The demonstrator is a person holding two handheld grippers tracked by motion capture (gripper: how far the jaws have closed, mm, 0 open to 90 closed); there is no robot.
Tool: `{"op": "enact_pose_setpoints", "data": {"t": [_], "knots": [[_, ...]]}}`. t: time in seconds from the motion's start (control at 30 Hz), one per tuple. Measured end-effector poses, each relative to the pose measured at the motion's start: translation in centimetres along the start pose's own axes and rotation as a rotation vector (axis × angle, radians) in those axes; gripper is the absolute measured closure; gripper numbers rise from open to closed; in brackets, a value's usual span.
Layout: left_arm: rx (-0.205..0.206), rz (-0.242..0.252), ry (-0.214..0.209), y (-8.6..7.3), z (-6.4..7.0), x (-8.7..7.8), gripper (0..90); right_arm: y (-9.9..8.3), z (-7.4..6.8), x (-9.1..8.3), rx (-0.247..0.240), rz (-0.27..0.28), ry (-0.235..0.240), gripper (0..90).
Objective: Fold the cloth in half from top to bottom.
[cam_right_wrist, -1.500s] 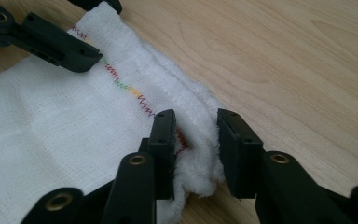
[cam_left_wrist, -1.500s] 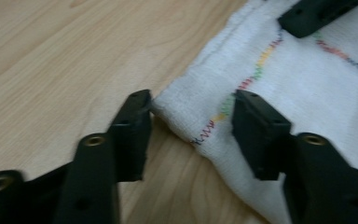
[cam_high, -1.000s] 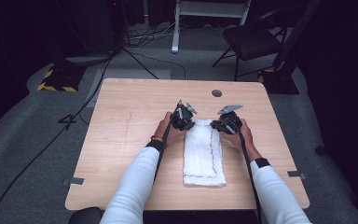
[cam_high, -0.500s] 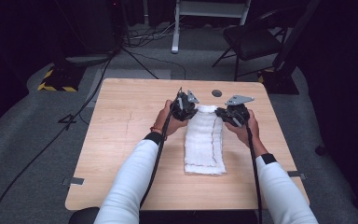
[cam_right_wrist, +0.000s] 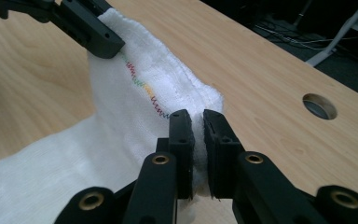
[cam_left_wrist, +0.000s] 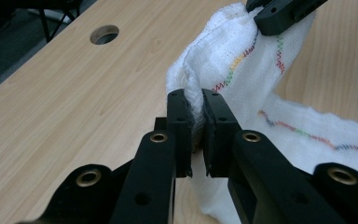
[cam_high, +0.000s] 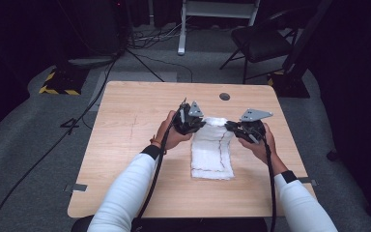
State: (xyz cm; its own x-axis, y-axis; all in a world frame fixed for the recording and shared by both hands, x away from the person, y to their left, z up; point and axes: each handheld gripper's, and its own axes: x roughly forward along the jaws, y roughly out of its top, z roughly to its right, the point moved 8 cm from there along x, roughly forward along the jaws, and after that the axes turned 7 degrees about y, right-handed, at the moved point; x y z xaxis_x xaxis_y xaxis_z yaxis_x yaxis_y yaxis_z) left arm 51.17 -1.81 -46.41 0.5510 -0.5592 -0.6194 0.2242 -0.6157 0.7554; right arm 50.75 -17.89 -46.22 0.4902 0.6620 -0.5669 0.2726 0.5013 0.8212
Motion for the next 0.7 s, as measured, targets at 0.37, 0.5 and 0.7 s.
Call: {"op": "enact_pose_setpoints", "data": {"t": [0.37, 0.5, 0.7], "knots": [[-0.003, 0.016, -0.089, -2.0, 2.6, -0.9, 82.8, -2.0, -2.3, -0.7, -0.017, -0.01, 0.069, 82.7], [0.004, 0.014, -0.124, -2.8, 3.7, -1.5, 82.6, -2.6, -3.2, -1.0, -0.017, -0.008, 0.094, 82.6], [-0.008, 0.017, -0.177, -4.7, 5.2, -2.1, 82.5, -3.5, -5.1, -1.4, -0.059, -0.034, 0.147, 82.7]]}}
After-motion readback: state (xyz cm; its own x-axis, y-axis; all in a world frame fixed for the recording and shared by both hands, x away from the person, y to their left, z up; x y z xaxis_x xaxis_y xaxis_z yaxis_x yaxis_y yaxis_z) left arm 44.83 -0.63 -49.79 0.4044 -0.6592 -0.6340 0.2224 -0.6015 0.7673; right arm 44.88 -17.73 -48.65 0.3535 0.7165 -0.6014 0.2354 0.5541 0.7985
